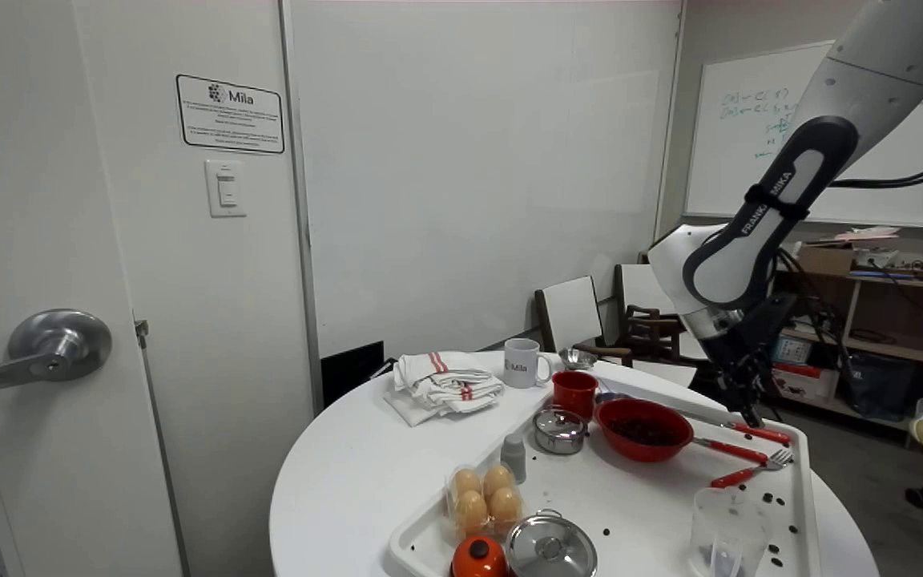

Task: Use the spoon to mix the contents in the orange bowl

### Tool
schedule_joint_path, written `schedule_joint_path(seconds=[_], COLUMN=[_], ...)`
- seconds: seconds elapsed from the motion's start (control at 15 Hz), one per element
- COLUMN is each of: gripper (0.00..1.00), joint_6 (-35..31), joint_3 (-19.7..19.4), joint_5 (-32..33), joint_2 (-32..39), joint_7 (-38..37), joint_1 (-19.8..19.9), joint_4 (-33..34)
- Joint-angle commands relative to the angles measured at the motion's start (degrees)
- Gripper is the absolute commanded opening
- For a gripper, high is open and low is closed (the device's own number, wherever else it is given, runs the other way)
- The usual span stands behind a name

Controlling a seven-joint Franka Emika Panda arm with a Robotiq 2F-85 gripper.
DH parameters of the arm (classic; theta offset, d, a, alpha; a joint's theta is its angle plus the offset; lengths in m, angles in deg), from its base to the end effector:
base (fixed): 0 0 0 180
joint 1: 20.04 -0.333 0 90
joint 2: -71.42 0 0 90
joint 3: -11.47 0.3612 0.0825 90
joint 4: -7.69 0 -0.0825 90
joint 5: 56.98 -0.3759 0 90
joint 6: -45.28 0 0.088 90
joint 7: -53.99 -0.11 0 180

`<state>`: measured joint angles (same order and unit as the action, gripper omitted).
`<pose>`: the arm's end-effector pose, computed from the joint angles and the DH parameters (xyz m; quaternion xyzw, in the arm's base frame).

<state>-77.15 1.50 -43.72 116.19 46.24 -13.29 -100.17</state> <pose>0.5564 -0.1771 0.1041 0.9495 -0.1109 -0.2667 0.1227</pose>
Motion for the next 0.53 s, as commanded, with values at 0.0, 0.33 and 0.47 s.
schedule_joint_path(seconds=[0.0,0.33,0.47], gripper=[1.0,1.0,1.0], joint_6=[4.7,3.7,2.2], joint_3=[0.5,0.2,0.3], joint_5=[-3.2,-2.5,-2.0], joint_2=[7.4,11.9,12.5], joint_7=[0.1,5.6,8.3], joint_1=[0.4,2.7,3.6], joint_4=[7.4,10.4,10.2])
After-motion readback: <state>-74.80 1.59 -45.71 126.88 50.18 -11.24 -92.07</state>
